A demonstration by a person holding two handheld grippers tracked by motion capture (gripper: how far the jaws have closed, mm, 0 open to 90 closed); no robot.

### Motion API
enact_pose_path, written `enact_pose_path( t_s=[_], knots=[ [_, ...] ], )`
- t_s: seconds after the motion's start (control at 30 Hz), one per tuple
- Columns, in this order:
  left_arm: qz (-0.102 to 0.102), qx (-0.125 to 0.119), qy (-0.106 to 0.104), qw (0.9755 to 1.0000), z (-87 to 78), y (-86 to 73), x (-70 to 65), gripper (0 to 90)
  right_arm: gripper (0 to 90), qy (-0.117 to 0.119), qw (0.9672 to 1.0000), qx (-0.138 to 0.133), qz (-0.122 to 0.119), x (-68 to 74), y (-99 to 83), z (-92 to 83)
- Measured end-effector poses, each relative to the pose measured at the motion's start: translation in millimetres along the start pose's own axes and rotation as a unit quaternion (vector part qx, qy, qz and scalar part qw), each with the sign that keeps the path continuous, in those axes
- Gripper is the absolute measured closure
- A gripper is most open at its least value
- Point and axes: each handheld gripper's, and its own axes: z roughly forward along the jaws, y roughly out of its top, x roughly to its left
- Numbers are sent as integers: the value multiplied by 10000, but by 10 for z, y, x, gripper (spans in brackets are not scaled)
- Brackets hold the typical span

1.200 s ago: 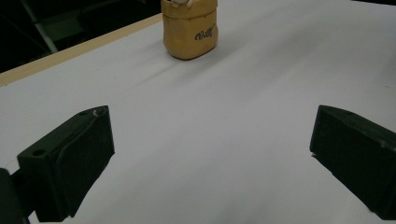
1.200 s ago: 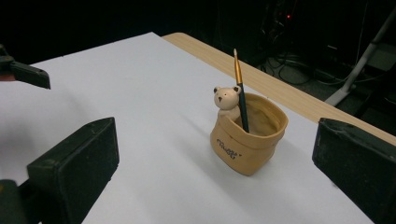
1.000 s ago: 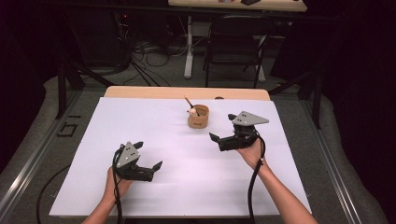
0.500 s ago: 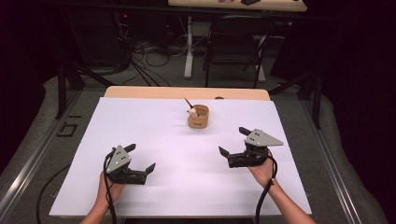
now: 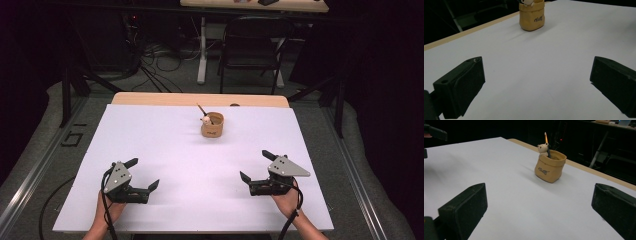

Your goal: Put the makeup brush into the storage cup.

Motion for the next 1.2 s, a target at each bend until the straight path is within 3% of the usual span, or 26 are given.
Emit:
enact_pose_path(
  t_s=[0.23,0.4,0.67,1.2],
  knots=[
    [-34,43,14,10000,-78,-58,7,0,0,-107,9999,-62,31,38,-94,-100],
    [-21,-4,-40,10000,-150,-105,16,0,0,-35,9999,-161,25,53,-151,-172],
    [-9,25,-76,10000,-259,-185,20,0,0,68,10000,22,12,66,-289,-290],
    [6,241,-219,9995,-343,-283,-23,0,0,-13,9998,168,-52,134,-436,-507]
  ],
)
